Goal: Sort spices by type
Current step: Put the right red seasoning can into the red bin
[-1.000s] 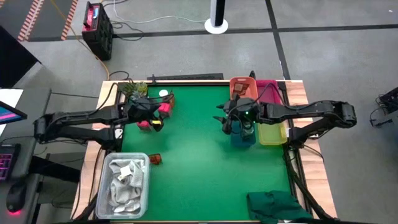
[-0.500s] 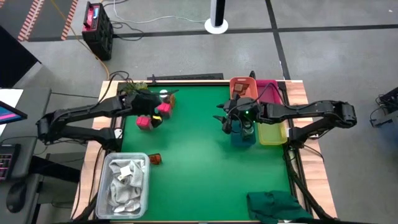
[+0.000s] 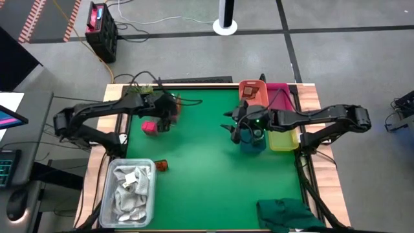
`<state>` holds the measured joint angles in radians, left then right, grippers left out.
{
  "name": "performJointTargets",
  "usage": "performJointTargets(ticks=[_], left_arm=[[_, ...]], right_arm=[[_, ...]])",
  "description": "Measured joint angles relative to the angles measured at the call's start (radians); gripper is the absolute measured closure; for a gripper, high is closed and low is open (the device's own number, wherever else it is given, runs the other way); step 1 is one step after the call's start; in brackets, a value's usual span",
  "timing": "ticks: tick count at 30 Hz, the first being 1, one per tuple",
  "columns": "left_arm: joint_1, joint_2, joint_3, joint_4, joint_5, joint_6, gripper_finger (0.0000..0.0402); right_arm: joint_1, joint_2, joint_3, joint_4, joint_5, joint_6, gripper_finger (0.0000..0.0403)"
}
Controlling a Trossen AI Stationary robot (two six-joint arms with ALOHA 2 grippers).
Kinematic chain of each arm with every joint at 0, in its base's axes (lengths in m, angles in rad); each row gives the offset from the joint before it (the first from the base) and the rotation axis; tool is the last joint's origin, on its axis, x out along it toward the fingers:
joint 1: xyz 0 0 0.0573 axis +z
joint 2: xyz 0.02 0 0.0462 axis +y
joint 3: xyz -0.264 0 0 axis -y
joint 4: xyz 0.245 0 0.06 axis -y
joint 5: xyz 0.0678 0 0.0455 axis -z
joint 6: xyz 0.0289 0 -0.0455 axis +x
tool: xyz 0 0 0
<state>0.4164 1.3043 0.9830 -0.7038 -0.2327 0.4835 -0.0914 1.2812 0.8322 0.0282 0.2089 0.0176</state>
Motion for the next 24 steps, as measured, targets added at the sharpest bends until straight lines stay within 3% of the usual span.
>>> performJointTargets(ticks=[10, 24], left_arm=[[0.049, 0.157, 0.071, -0.095, 0.023, 0.072, 0.0109], [0.084, 0.171, 0.071, -0.064, 0.051, 0.184, 0.0109]], right_arm=[[0.006, 0.0, 0.0, 0.018, 0.0, -0.015, 0.0137], [0.006, 0.0, -0.028, 0.065, 0.001, -0.027, 0.0137]])
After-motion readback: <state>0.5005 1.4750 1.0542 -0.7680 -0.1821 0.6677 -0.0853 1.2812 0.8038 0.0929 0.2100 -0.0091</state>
